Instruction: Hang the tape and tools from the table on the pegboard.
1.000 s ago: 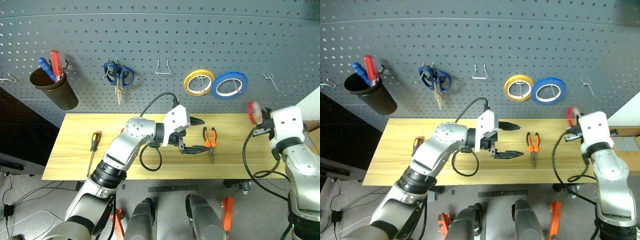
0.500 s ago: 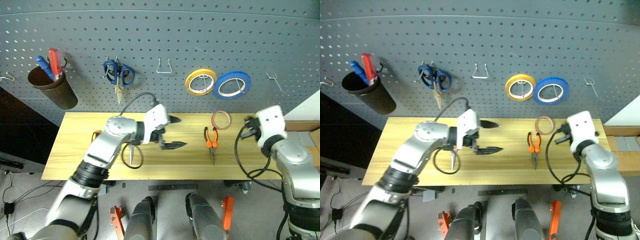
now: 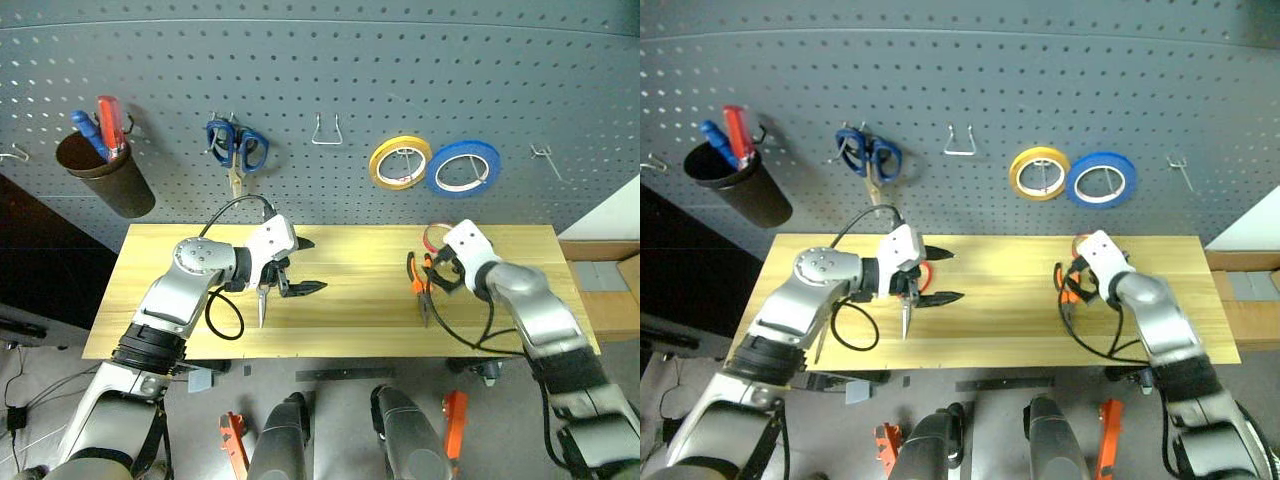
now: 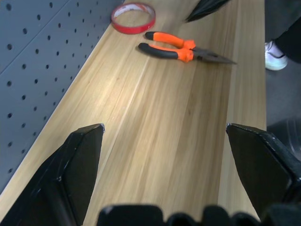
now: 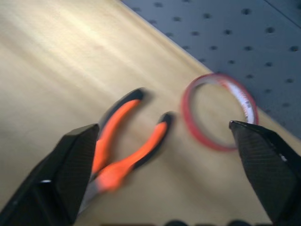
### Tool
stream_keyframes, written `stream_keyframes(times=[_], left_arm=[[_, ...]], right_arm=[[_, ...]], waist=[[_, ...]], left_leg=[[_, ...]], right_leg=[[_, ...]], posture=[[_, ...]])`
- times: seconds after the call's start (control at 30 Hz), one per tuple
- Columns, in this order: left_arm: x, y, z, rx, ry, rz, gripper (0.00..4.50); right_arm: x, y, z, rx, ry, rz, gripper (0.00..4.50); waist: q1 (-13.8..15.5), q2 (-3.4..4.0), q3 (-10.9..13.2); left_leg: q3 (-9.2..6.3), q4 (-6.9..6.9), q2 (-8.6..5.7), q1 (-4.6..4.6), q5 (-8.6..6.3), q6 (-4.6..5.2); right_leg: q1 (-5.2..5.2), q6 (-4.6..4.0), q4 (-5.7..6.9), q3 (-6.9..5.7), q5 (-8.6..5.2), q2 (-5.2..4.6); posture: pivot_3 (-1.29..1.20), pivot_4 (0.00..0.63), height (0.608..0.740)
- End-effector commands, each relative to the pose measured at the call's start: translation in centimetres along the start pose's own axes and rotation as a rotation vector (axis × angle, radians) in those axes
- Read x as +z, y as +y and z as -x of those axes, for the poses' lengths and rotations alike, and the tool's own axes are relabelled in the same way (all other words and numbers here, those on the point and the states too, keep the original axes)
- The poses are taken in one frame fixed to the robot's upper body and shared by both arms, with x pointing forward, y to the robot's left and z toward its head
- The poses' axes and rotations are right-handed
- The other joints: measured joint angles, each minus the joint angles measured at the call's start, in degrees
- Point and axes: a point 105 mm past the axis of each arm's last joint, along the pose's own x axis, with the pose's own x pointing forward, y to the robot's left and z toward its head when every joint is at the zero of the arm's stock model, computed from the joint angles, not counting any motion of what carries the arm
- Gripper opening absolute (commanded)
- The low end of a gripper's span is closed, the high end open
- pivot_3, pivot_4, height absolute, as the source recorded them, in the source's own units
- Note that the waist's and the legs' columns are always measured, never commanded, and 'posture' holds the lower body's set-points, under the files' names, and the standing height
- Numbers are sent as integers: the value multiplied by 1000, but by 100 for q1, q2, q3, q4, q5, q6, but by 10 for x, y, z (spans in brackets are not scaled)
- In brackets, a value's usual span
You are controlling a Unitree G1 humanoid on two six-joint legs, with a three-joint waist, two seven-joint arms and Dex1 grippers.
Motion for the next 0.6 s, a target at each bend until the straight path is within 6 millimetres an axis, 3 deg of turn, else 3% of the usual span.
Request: stream_keyframes(times=[0.03, 0.23, 0.37, 0.6], left_arm=[[18, 1, 1, 5, -55, -25, 4459], [22, -1, -1, -1, -63, -29, 4459], [23, -1, -1, -5, -62, -29, 4459], [25, -1, -3, -7, -66, -33, 4459]], right_arm=[[-2, -18, -21, -65, 6, -141, 4455], [-23, -40, -39, -158, 87, -351, 4455], [-25, -38, -44, -136, 110, -350, 4455], [-11, -26, -53, -78, 98, -268, 4455]], waist=[[-13, -3, 1], [-11, -2, 2], [-15, -2, 2], [-29, -2, 2]], left_leg=[[-1, 0, 1, 0, 0, 0], [1, -3, -1, -14, 0, 0], [8, 1, -10, -43, 0, 0], [9, 17, -10, -42, 0, 0]], right_leg=[[0, -2, 1, -3, 1, 0], [-9, -5, -3, -4, 3, -14], [-37, -5, 0, -2, 4, -24], [-44, -4, 33, 1, 4, -23]], posture=[[-152, 318, 740], [-128, 313, 740], [-122, 312, 740], [-117, 308, 740]])
